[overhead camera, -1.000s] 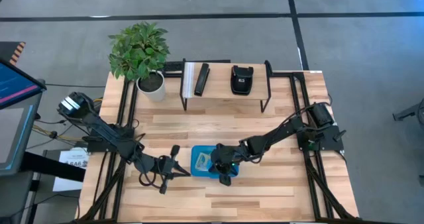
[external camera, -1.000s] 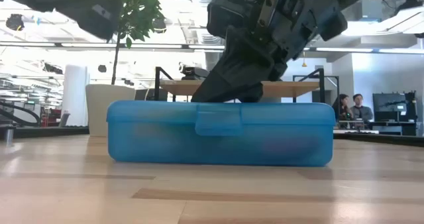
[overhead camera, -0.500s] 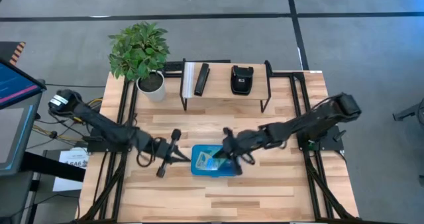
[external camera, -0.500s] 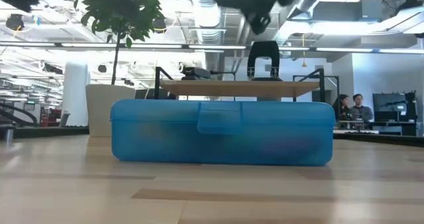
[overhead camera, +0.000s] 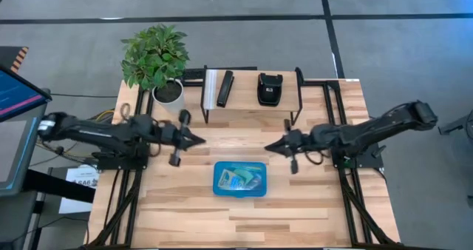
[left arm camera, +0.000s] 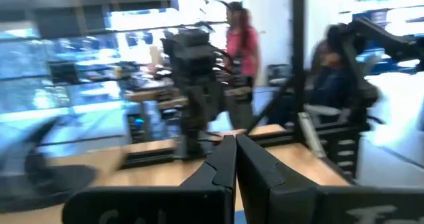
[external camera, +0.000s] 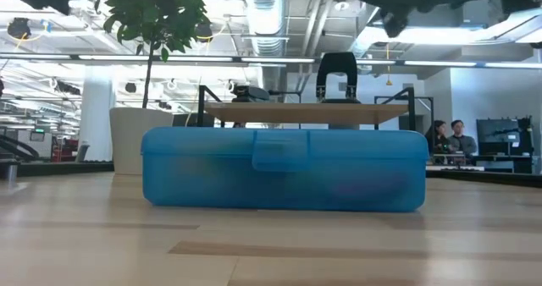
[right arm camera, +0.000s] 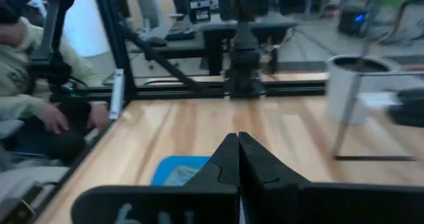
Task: Pack school essentials
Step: Return to Home Position
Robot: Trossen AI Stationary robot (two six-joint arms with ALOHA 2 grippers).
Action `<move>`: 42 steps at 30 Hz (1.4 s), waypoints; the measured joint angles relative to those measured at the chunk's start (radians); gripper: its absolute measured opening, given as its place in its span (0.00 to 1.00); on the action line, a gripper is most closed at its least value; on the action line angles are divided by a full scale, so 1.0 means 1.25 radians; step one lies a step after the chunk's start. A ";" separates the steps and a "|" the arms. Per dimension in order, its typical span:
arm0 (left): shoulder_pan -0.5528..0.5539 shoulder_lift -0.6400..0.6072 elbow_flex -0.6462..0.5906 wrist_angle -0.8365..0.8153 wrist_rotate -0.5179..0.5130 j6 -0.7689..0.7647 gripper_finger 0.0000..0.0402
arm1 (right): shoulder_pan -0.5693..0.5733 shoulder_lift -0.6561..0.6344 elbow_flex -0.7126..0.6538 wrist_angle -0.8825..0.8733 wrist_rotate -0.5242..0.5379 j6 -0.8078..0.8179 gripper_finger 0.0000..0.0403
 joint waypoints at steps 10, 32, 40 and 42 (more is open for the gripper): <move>0.043 -0.310 0.001 -0.324 -0.055 0.039 0.00 | -0.035 -0.286 -0.111 -0.085 0.055 -0.097 0.03; 0.043 -0.546 -0.198 -0.352 -0.111 -0.006 0.00 | -0.121 -0.758 -0.180 -0.432 0.053 -0.098 0.03; 0.043 -0.671 -0.260 -0.471 -0.137 -0.042 0.00 | -0.121 -0.814 -0.180 -0.535 0.053 -0.099 0.03; 0.043 -0.669 -0.279 -0.459 -0.137 -0.055 0.00 | -0.121 -0.814 -0.180 -0.544 0.053 -0.100 0.03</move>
